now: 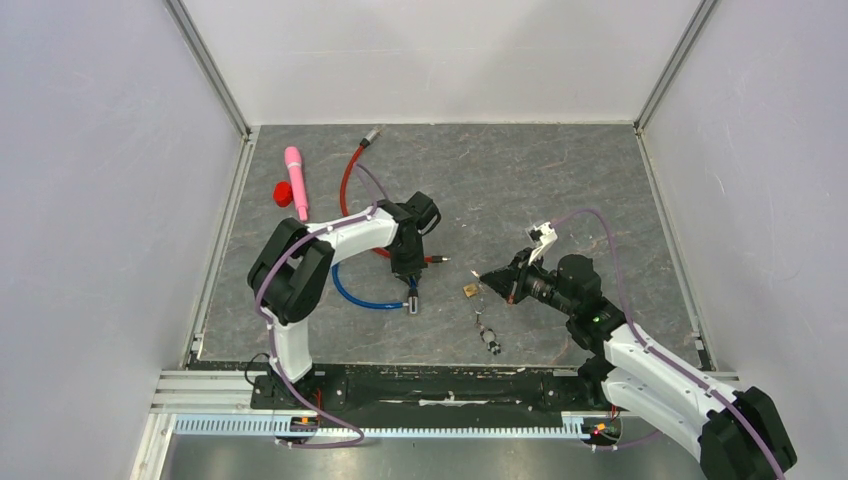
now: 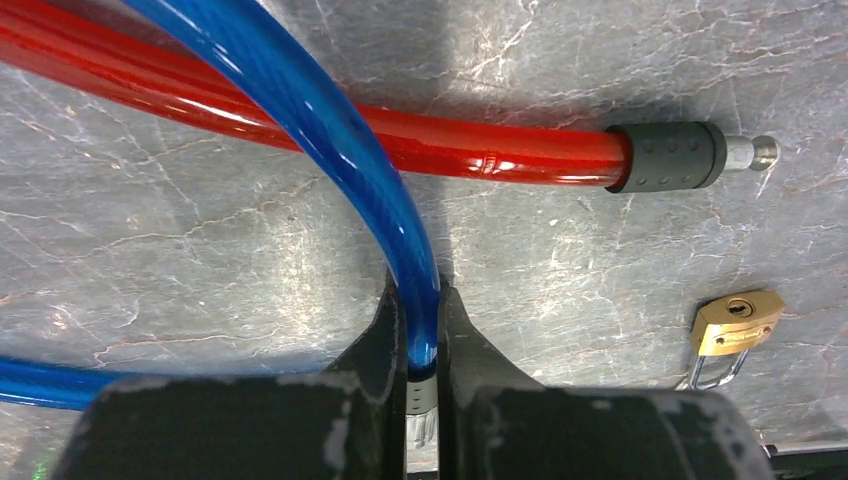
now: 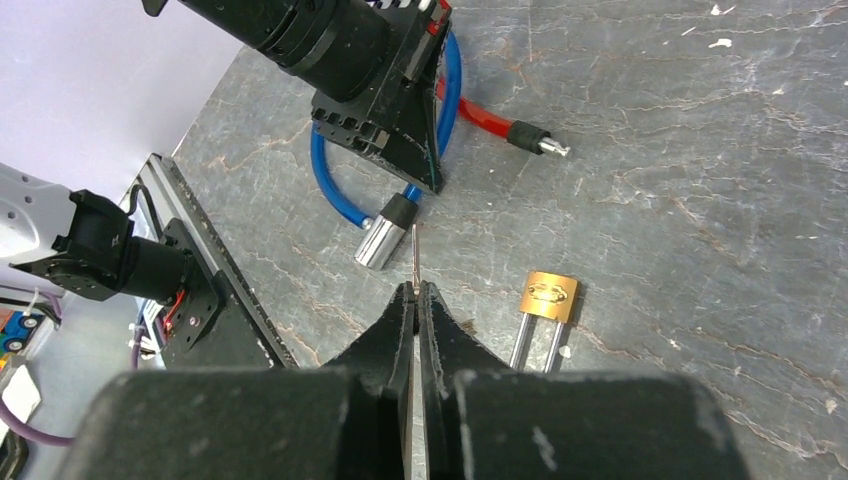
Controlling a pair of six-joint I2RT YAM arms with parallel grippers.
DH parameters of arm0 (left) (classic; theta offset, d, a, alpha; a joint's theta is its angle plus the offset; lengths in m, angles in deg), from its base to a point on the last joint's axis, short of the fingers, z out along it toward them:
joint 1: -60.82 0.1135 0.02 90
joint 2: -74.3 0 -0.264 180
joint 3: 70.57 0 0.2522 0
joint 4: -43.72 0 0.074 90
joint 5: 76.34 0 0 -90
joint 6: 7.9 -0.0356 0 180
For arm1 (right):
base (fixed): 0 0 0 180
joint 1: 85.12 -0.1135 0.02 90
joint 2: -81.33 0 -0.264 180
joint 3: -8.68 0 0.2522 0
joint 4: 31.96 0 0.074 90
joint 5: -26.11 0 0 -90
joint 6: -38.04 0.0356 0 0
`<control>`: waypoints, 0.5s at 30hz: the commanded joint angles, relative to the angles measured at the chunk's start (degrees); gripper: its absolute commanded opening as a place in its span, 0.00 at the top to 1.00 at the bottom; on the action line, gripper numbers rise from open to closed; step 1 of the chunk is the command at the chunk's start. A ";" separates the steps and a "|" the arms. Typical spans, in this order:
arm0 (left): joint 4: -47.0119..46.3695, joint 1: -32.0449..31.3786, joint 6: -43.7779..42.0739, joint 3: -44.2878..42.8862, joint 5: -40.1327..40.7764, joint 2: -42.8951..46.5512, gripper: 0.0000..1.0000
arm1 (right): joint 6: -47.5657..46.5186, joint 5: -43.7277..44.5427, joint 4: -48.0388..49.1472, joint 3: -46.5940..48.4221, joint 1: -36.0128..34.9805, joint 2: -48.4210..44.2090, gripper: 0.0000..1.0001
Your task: Unlock with the key
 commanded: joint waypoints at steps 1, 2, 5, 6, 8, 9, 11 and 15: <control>-0.78 -0.68 4.63 1.55 -0.32 2.78 0.98 | 0.57 -0.81 3.56 1.01 -1.22 0.49 1.00; -1.13 -0.59 5.74 1.33 -0.71 4.28 0.98 | 0.81 -0.82 3.78 1.11 -1.61 0.54 1.00; -2.11 0.36 9.57 0.65 -1.93 9.06 0.98 | 1.37 -0.72 4.79 1.35 -2.93 0.96 1.00; -2.55 0.80 11.40 0.64 -2.58 10.40 0.98 | 1.50 -0.64 5.10 1.46 -3.37 1.07 1.00; -4.10 2.21 14.70 1.15 -4.09 14.04 0.98 | 1.84 -0.45 5.67 1.77 -4.22 1.33 1.00; -4.95 2.88 16.65 1.65 -4.83 15.52 0.98 | 2.01 -0.41 5.95 1.89 -4.66 1.52 1.00; -6.58 4.44 19.95 2.96 -6.21 18.63 0.98 | 2.31 -0.32 6.62 2.31 -5.50 1.87 1.00; -11.28 7.91 27.21 7.61 -10.06 24.72 0.98 | 2.40 0.24 7.44 3.30 -7.36 2.74 1.00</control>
